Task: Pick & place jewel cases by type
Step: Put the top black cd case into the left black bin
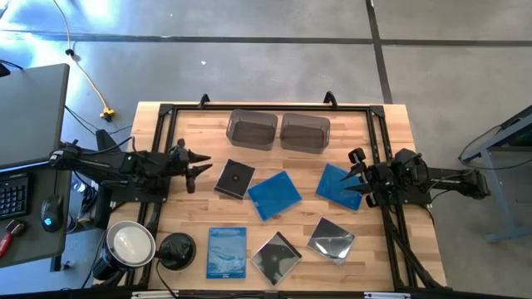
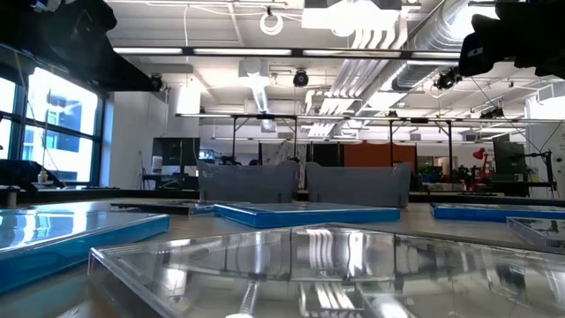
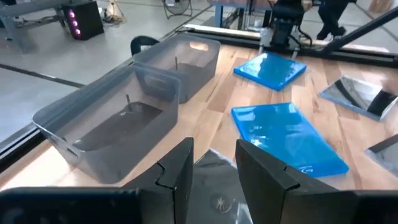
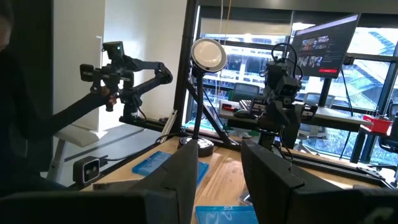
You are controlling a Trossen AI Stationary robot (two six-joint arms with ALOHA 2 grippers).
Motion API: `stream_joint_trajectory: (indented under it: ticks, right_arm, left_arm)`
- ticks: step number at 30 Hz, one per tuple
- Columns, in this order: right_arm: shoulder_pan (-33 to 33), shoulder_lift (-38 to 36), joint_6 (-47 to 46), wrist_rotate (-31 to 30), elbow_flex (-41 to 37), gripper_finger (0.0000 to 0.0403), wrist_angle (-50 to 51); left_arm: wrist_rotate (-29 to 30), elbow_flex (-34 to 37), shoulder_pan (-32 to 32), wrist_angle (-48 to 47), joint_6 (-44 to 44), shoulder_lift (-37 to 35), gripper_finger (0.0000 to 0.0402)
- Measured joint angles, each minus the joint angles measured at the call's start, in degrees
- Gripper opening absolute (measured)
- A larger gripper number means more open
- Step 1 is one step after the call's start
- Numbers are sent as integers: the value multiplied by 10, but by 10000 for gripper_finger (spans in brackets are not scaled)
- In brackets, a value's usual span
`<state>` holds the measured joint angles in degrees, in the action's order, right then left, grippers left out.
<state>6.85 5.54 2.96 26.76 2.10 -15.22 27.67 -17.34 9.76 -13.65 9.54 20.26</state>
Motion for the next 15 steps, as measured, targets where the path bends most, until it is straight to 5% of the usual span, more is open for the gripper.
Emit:
stream_joint_trajectory:
  ticks: [15]
  right_arm:
    - [0,0,0,0,0,119,0]
  left_arm:
    - [6,0,0,2,-2,10,119]
